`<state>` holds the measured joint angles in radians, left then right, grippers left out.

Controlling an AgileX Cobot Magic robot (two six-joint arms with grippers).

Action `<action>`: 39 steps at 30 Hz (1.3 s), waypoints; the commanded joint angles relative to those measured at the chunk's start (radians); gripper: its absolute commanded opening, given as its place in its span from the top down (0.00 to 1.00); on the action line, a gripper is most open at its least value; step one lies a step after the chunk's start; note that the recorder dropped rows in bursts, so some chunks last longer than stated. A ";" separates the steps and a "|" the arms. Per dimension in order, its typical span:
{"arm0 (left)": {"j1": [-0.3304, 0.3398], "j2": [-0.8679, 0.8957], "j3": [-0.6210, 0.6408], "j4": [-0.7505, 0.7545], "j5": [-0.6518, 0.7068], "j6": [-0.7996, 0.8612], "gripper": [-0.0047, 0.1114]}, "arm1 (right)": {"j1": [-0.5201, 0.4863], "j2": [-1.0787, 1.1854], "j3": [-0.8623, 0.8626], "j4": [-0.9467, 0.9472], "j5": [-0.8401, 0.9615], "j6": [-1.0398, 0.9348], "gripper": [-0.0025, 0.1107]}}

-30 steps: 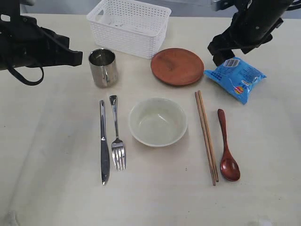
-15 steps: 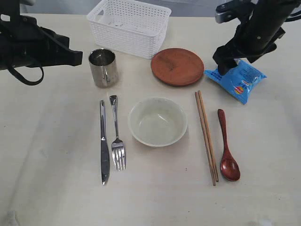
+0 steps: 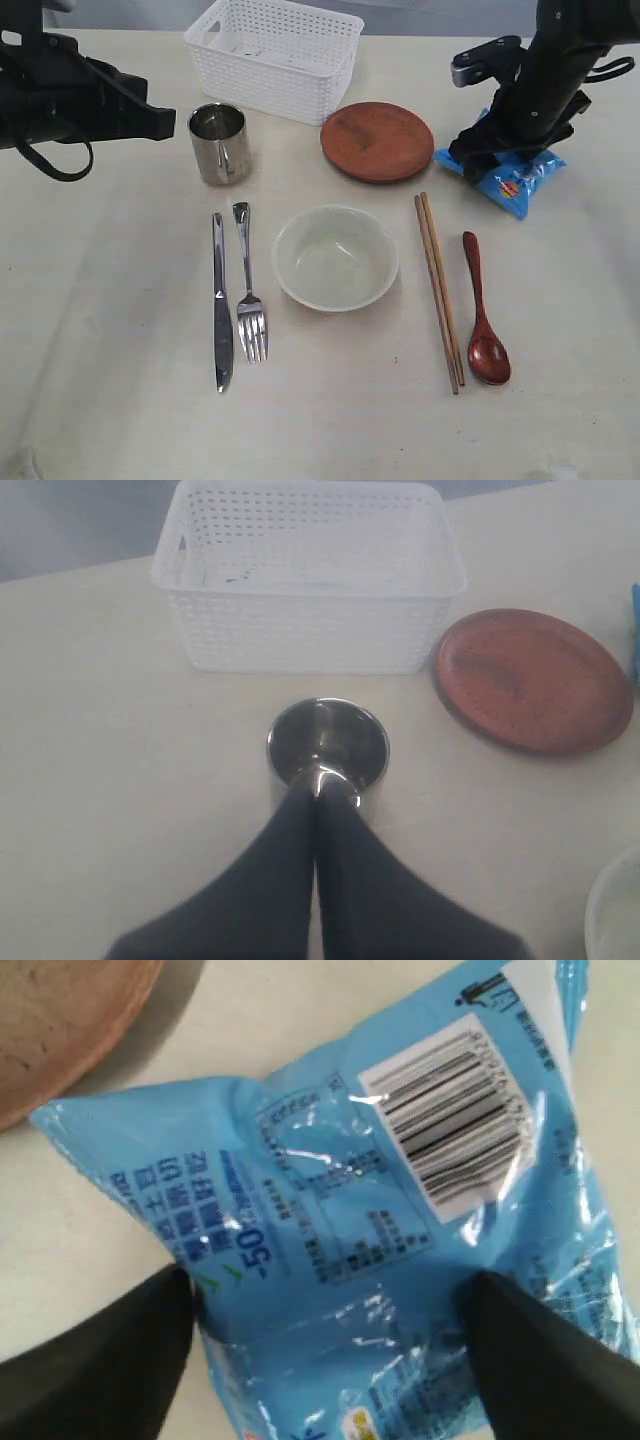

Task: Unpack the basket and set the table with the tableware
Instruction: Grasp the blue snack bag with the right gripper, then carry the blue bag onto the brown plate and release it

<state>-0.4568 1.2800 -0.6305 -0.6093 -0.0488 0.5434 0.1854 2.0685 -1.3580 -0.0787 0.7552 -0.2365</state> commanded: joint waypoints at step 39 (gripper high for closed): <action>0.004 -0.001 0.006 0.002 0.004 0.002 0.96 | 0.266 0.018 -0.199 -0.084 -0.023 -0.011 0.37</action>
<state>-0.4568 1.2800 -0.6305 -0.6093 -0.0488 0.5434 0.4508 2.0876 -1.5450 -0.1534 0.7205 -0.2381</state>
